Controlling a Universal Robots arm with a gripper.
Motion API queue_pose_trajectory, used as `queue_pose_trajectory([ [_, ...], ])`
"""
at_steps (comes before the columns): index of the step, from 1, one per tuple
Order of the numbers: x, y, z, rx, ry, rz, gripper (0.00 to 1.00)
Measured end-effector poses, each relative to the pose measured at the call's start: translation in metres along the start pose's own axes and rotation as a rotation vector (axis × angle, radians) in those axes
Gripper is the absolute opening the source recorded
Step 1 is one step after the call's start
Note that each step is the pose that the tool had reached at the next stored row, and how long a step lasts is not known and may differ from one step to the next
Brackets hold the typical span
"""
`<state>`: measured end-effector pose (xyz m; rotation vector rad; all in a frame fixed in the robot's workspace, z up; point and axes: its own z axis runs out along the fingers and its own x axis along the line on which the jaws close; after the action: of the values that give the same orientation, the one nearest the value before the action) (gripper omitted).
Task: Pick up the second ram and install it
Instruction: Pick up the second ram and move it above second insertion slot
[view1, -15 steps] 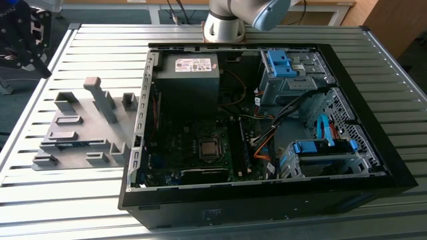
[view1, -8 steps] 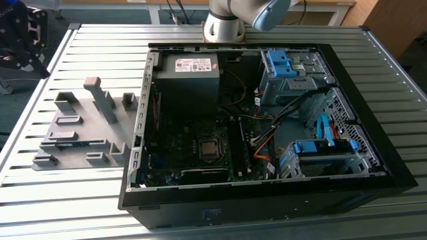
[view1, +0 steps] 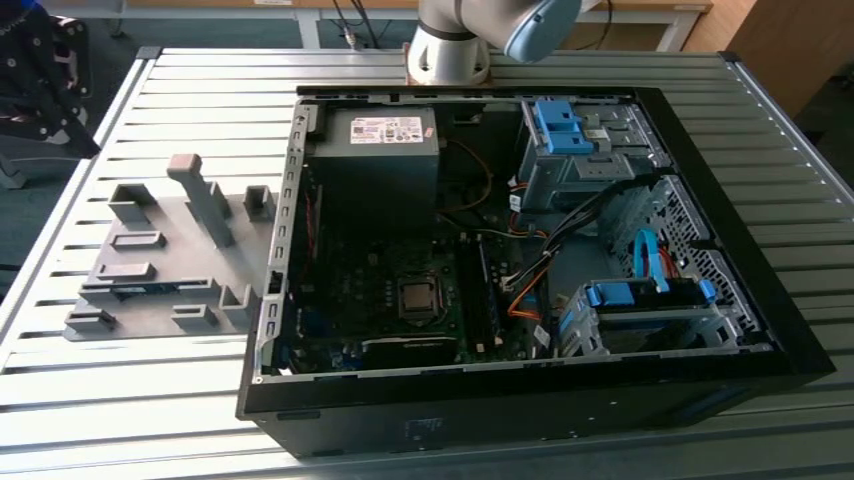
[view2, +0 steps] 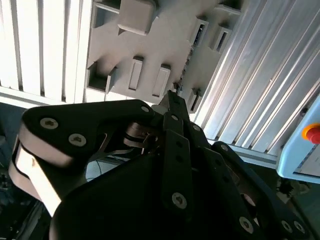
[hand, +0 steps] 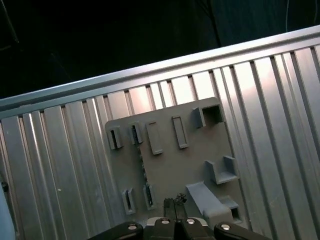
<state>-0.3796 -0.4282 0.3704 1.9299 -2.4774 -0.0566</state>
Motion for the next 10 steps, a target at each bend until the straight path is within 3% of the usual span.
queue_pose_trajectory([
  [10,0.0036,0.0105,0.0015,0.0038,0.0004,-0.056,0.11],
])
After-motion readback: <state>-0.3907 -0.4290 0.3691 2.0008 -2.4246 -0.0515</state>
